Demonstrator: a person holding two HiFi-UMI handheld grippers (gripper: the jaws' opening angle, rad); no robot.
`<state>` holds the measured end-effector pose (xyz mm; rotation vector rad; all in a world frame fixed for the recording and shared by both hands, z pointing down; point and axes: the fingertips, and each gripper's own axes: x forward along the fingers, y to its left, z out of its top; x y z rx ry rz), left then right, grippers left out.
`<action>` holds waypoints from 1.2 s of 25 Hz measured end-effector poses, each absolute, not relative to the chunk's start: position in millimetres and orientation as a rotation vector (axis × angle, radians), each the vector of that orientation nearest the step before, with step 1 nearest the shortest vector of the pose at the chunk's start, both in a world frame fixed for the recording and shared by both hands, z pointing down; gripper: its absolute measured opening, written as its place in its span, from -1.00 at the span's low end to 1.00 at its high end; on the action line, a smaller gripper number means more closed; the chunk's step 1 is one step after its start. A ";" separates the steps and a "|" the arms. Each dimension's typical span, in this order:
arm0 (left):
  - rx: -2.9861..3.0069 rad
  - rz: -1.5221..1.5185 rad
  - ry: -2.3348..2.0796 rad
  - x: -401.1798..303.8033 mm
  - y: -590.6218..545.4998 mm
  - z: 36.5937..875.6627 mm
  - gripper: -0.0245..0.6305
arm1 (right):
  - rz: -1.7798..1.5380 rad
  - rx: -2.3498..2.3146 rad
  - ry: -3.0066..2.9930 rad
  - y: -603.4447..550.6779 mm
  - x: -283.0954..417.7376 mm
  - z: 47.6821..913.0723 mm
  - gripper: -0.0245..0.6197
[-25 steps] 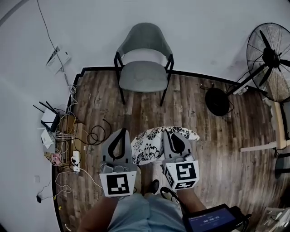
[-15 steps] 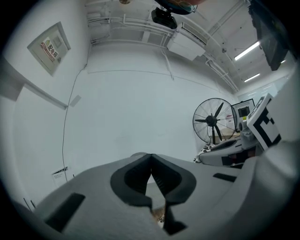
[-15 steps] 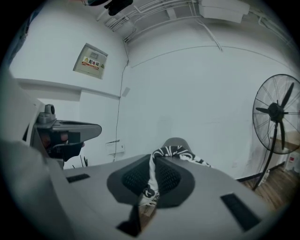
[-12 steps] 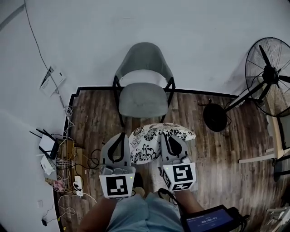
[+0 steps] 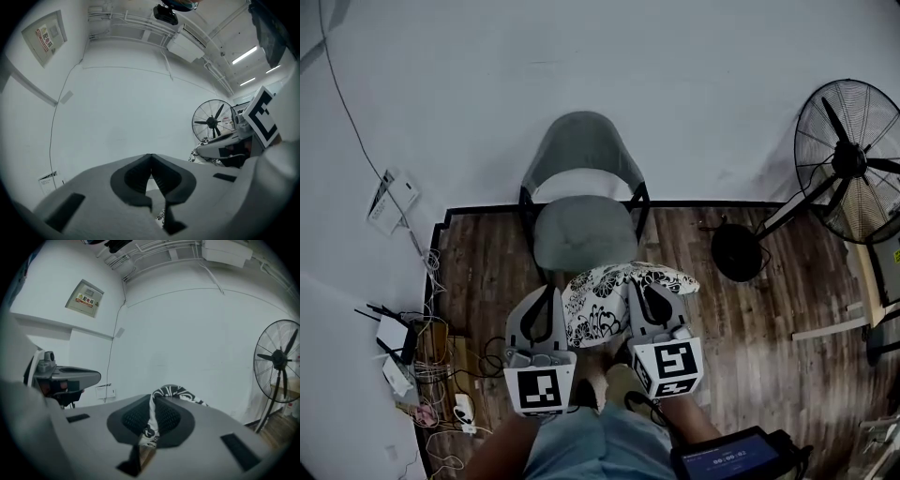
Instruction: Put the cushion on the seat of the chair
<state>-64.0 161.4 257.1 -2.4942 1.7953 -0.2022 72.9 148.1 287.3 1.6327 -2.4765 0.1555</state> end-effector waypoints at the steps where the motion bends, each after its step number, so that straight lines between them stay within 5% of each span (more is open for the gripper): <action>1: -2.490 -0.214 1.787 -62.7 156.5 260.7 -0.90 | 0.163 1.634 -2.474 143.7 75.1 290.8 -0.87; 30: -2.356 -0.373 2.061 -43.0 -69.4 284.4 -0.90 | 0.211 1.305 -2.643 -96.7 79.9 304.0 -0.87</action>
